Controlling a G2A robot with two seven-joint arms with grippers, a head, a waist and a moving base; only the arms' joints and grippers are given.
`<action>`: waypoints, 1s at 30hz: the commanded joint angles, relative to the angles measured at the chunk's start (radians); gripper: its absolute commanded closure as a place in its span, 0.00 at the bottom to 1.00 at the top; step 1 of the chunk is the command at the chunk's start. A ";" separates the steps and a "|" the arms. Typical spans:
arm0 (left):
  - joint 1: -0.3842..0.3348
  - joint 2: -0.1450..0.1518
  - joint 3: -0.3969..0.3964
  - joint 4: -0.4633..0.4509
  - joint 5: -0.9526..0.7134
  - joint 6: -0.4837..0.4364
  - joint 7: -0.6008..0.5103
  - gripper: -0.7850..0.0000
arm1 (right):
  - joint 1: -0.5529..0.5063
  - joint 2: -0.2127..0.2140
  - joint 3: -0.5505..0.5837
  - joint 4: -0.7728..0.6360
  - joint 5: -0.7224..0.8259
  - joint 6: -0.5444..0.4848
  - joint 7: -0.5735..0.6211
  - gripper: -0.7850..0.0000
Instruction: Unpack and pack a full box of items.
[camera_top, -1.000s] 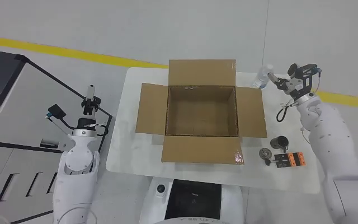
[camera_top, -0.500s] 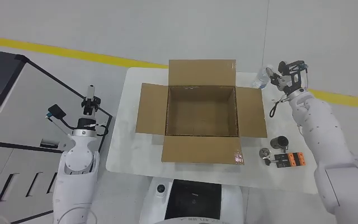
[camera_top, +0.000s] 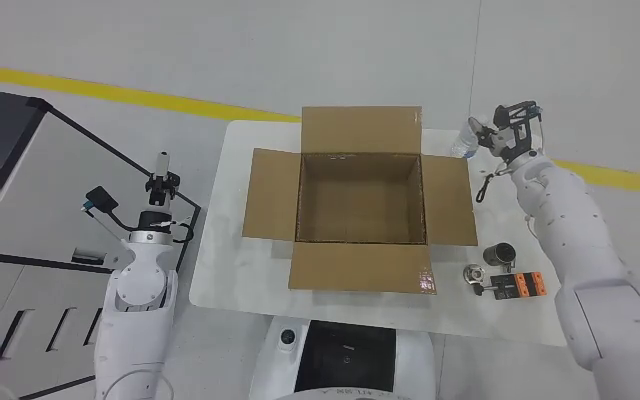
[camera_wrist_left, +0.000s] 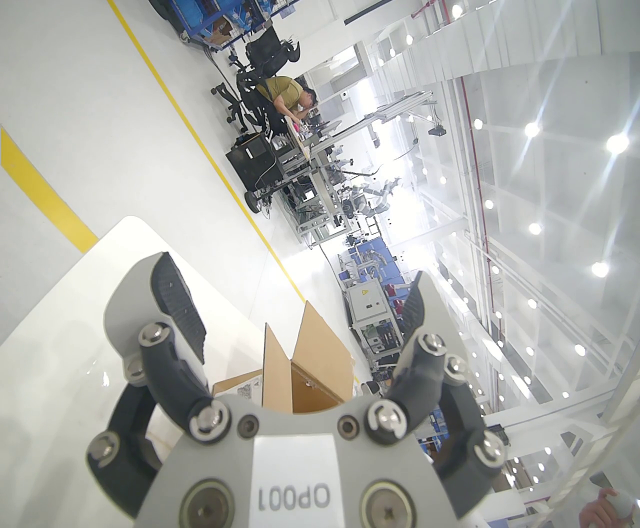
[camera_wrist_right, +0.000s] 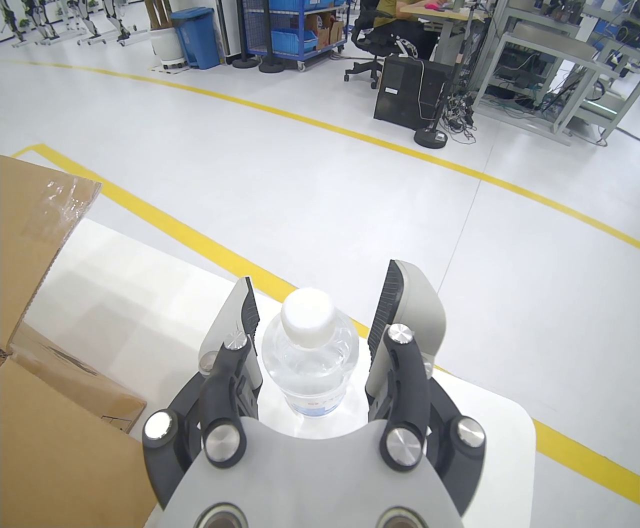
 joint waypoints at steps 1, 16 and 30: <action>0.000 0.000 0.000 0.000 0.000 0.000 0.000 0.00 | 0.005 -0.005 -0.004 0.007 0.000 0.001 0.005 0.40; 0.000 0.000 0.000 0.000 0.000 0.000 0.000 0.00 | 0.027 -0.028 -0.019 0.051 0.007 0.027 0.036 0.68; 0.000 0.000 0.000 0.000 0.000 0.000 0.000 0.00 | 0.030 -0.021 -0.020 0.066 -0.009 0.016 -0.005 1.00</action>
